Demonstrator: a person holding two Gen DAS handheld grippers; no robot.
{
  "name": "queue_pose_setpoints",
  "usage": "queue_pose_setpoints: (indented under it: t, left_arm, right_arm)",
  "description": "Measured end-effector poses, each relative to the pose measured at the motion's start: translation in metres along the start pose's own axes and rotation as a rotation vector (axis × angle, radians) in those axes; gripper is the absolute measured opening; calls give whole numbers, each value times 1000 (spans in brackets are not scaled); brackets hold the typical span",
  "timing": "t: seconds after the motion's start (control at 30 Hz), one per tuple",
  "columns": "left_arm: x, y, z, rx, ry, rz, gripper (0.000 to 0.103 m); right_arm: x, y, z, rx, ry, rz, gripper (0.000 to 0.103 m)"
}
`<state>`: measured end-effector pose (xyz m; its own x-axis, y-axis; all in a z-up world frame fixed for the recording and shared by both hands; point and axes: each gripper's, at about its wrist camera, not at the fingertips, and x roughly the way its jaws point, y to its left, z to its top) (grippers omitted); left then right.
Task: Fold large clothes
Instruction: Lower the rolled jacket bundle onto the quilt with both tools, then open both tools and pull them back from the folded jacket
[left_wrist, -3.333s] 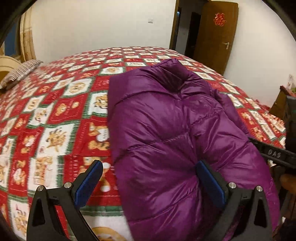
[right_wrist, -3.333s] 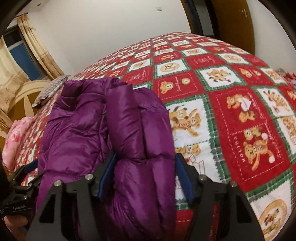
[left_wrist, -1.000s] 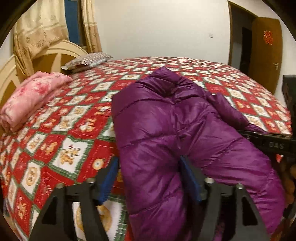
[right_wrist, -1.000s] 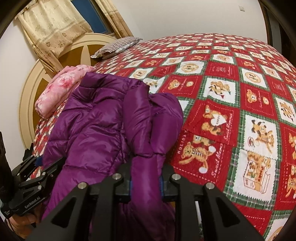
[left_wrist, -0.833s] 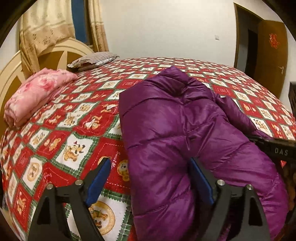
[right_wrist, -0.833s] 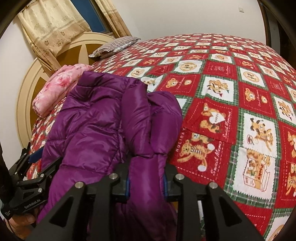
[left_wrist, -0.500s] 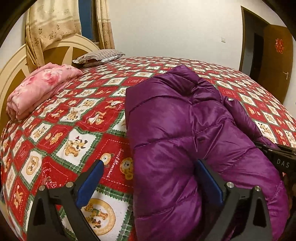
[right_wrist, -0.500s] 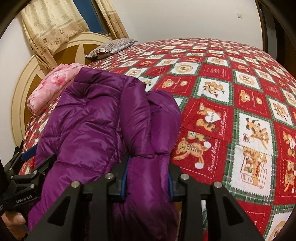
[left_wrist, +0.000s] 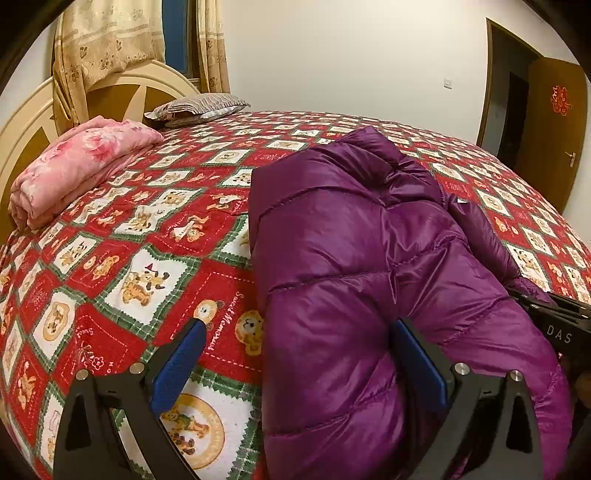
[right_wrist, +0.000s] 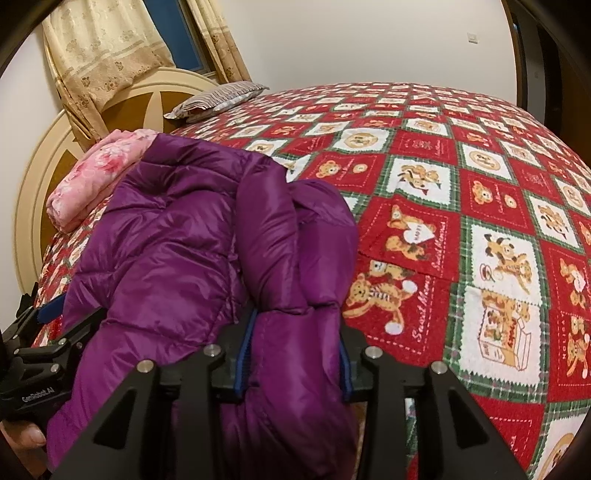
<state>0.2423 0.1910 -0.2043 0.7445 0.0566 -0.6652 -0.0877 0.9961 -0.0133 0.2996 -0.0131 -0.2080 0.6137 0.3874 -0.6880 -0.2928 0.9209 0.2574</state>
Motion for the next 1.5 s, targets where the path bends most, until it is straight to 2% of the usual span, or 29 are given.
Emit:
queue_pose_setpoints:
  t: [0.27,0.43,0.5,0.57,0.63,0.73,0.83,0.97,1.2,1.5]
  left_arm:
    - [1,2,-2,-14,-2,-7,101]
    - [-20,-6,6,38,-3,75,101]
    - [-40,-6,11,19,-18,59,101]
    - [-66,-5,16,-8,-25,15,101]
    - [-100,-4,19,-34,-62,-13,101]
    - [-151,-4,21,-52,-139,-22,101]
    - [-196,-8,18,-36,-227,22,101]
    - [-231,-11,12,-5,-275,71,101]
    - [-247,-12,-2,28,-281,91,101]
    - [-251,-14,-8,37,-283,90,101]
  right_arm:
    - [1,2,0,-12,9,-30,43]
    - [-5,5,5,-27,16,-68,50]
    - [-21,7,7,-21,3,-73,51]
    - [-46,12,7,-31,-38,-73,59]
    - [-73,19,7,-54,-85,-83,68]
    - [-117,32,3,-92,-148,-91,72]
    - [-159,44,-4,-111,-211,-101,77]
    - [-198,57,-13,-135,-277,-105,82]
    - [-224,73,-22,-177,-328,-94,82]
    - [-236,73,-27,-179,-348,-94,82]
